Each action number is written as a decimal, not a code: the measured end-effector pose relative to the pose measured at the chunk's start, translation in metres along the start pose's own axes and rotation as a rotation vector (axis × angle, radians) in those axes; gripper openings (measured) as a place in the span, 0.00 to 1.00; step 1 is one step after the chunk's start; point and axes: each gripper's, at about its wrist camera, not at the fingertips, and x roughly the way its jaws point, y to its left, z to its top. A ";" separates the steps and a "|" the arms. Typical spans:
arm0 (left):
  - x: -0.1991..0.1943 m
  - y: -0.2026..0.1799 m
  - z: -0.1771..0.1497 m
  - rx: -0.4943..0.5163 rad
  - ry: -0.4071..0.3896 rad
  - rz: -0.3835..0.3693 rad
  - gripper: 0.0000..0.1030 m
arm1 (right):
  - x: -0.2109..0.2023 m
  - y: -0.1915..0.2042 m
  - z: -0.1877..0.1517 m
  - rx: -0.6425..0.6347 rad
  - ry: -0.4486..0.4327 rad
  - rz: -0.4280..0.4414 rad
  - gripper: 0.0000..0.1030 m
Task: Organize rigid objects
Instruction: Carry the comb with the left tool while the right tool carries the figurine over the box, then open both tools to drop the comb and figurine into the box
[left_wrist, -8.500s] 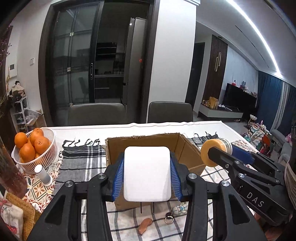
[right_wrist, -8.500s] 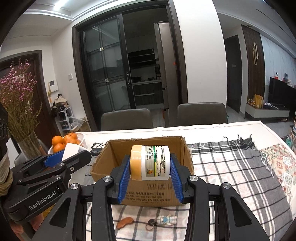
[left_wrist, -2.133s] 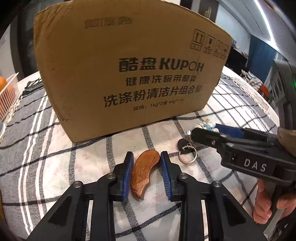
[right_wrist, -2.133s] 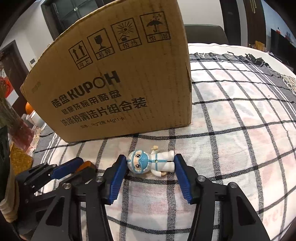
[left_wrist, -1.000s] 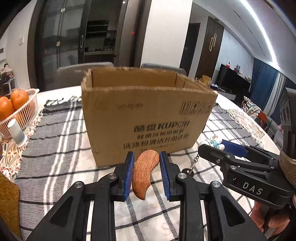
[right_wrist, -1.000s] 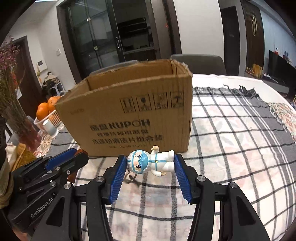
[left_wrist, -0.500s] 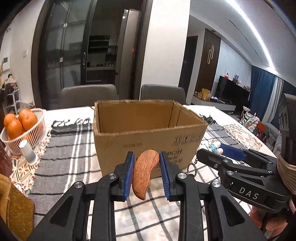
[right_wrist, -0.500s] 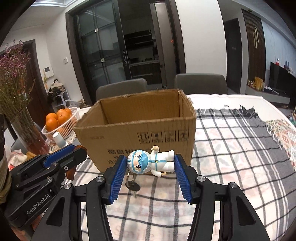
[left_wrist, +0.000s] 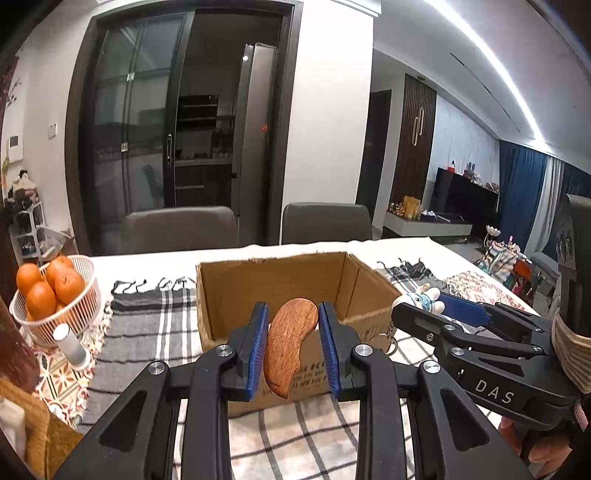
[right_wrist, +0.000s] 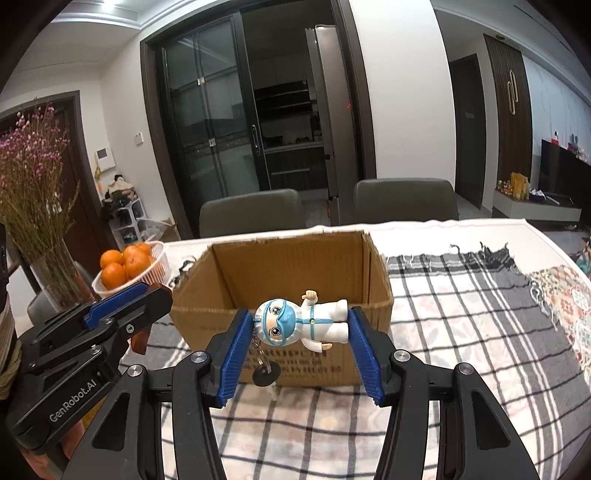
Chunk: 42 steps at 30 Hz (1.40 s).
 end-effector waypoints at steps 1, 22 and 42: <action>0.000 0.001 0.003 0.000 -0.004 0.001 0.27 | 0.000 0.001 0.003 -0.002 -0.003 0.001 0.52; 0.047 0.011 0.070 -0.028 0.045 0.023 0.27 | 0.037 -0.008 0.072 0.002 0.001 0.022 0.52; 0.140 0.041 0.045 -0.117 0.415 0.115 0.28 | 0.132 -0.026 0.071 -0.012 0.321 -0.023 0.52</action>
